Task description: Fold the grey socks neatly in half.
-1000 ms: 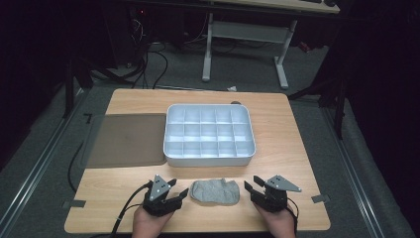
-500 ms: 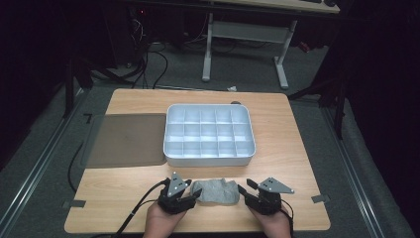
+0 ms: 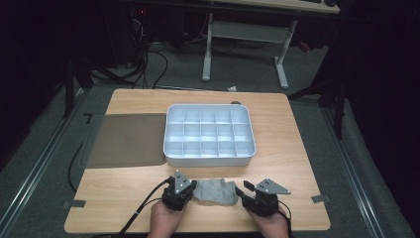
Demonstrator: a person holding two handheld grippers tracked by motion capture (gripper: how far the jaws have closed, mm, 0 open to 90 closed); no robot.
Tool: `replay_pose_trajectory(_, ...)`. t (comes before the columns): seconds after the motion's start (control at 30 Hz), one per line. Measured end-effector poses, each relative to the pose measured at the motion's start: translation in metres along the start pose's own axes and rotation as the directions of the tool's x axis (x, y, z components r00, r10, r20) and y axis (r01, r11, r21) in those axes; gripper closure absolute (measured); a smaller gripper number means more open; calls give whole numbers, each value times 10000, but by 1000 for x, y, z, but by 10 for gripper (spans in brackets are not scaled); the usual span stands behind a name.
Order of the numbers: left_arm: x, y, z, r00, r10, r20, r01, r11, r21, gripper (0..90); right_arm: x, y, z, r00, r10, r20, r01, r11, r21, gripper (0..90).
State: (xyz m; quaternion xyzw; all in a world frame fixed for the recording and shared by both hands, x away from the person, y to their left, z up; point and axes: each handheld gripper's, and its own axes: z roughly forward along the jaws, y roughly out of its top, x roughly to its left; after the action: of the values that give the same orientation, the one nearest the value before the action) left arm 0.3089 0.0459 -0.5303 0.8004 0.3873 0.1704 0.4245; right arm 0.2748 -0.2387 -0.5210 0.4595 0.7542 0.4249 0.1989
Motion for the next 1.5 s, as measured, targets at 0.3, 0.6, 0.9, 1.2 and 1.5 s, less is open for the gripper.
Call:
replay_pose_trajectory(0.3, 2, -5, -10, 9997, -218, -83, 206, 9927, -1186, 891, 11, 3, 6, 10000, -28, 38, 28, 10000, 8, 633)
replay_pose_trajectory(0.6, 3, -6, -11, 9992, -385, -119, 367, 9913, -1264, 891, 17, 9, 15, 9977, 620, -274, -617, 9980, 121, 517)
replay_pose_trajectory(0.9, 3, -7, -12, 9988, -408, -273, 368, 9903, -1342, 891, 22, 4, 22, 9986, 460, -246, -443, 9969, 657, 501)
replay_pose_trajectory(1.2, 7, -9, -18, 9971, -584, -483, 507, 9878, -1475, 891, 23, 5, 29, 9997, 169, -171, -144, 9908, 1342, 486)
replay_pose_trajectory(1.5, 4, -15, -19, 9901, 653, -1245, -665, 9978, -50, 891, 28, 5, 31, 9988, -420, -232, 449, 9890, 1411, 486)
